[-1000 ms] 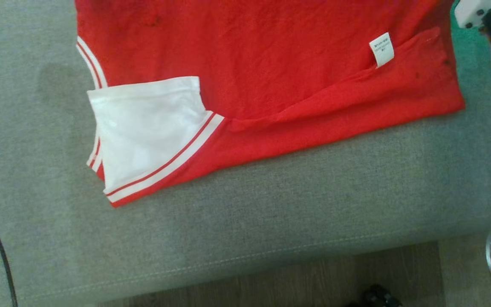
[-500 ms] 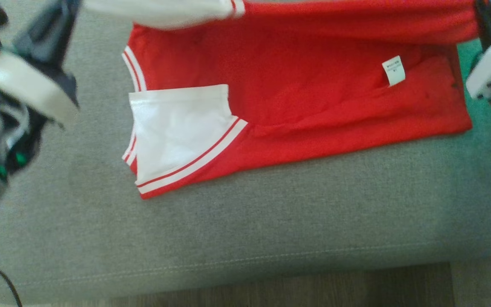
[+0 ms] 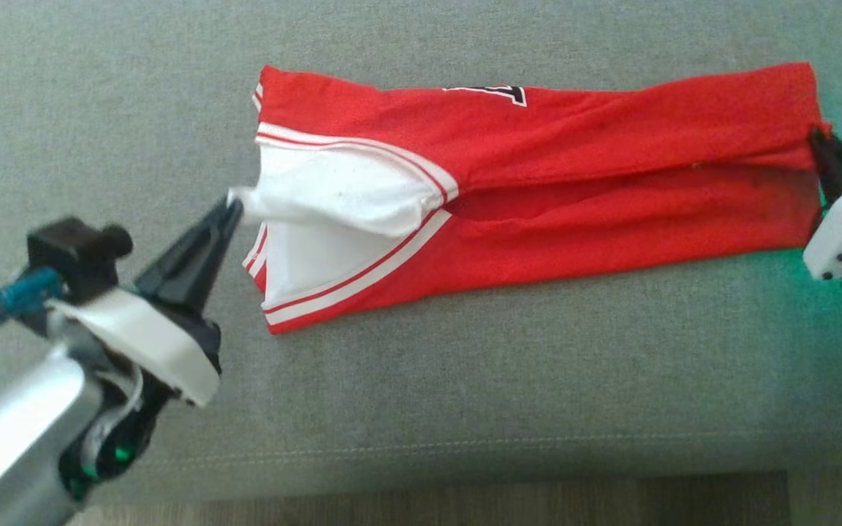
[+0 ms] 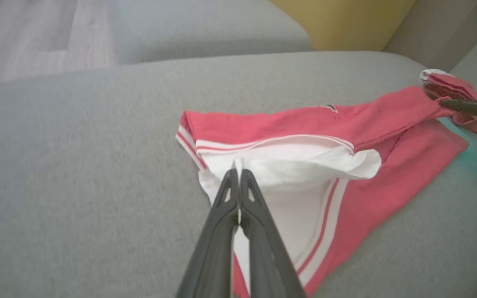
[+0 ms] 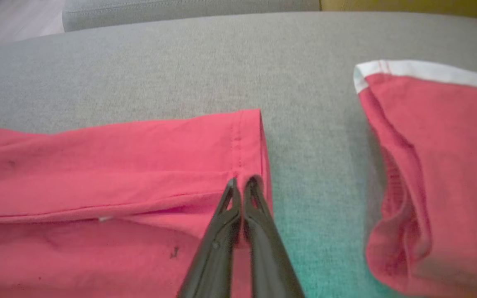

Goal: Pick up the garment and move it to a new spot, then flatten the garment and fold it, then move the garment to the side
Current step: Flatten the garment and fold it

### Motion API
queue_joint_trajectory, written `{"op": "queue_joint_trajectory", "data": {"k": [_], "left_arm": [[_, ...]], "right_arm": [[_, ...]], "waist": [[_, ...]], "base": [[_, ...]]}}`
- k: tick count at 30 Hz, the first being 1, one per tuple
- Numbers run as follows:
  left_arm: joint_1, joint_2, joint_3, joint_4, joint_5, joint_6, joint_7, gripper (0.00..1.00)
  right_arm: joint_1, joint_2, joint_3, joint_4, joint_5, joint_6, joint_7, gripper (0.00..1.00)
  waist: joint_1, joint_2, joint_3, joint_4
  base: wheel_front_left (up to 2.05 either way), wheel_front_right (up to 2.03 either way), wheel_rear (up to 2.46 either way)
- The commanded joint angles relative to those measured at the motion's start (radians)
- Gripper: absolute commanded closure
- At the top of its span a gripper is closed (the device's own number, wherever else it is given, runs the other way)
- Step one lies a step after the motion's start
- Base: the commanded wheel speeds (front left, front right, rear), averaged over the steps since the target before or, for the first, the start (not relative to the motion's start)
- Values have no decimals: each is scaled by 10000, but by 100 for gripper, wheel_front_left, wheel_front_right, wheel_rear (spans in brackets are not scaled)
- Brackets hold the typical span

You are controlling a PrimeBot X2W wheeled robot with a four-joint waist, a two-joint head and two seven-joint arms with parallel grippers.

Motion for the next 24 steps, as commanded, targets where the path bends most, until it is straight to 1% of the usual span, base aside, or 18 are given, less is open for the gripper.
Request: {"op": "queue_joint_trajectory", "data": {"k": [1, 6, 7, 8, 9, 10, 11, 15, 18, 21, 24], "left_arm": [[-93, 355, 453, -209, -77, 127, -142, 100], [521, -35, 389, 181, -287, 315, -446, 100], [622, -107, 397, 286, -321, 351, -497, 100], [704, -178, 419, 396, -311, 400, -560, 97], [806, -293, 471, 499, -375, 443, -618, 64], [911, -421, 538, 595, -467, 474, -668, 14], [990, -535, 627, 677, -490, 523, -723, 0], [1403, -1067, 1156, 826, -484, 783, -870, 0], [1860, -1570, 2044, 777, -222, 1157, -899, 0], [2578, -2324, 3411, 567, 572, 1543, -904, 0], [3304, -2959, 4356, 312, 1901, 1774, -905, 0]], "right_arm": [[92, -24, 57, -457, 53, -4, 45, 100], [328, 134, 73, -684, -57, -4, 196, 100], [345, 162, 72, -696, -75, -4, 208, 93], [369, 208, 52, -693, -90, -4, 222, 63], [386, 266, -2, -682, -99, -4, 228, 35], [398, 337, -82, -679, -112, -4, 186, 2], [434, 396, -120, -677, -137, -4, 153, 0], [712, 649, -366, -763, -87, -4, -62, 0], [959, 929, -704, -840, 56, -4, -110, 0], [1105, 1210, -1111, -795, 73, -4, -259, 0], [1004, 1629, -1541, -581, 133, -4, -500, 0]], "waist": [[0, -1, 16, -11], [0, -1, 31, -98], [0, -1, 20, -115], [0, -1, 5, -133], [0, -1, -16, -145], [0, -1, -47, -153], [0, -1, -85, -160], [0, -1, -281, -168], [0, -1, -402, -212], [0, -1, -544, -262], [0, -1, -700, -280]], "base": [[0, 0, 0], [0, 0, 0], [0, 0, 0], [0, 0, 0], [0, 0, 0], [0, 0, 0], [0, 0, 0], [0, 0, 0], [0, 0, 0], [0, 0, 0], [0, 0, 0]]}}
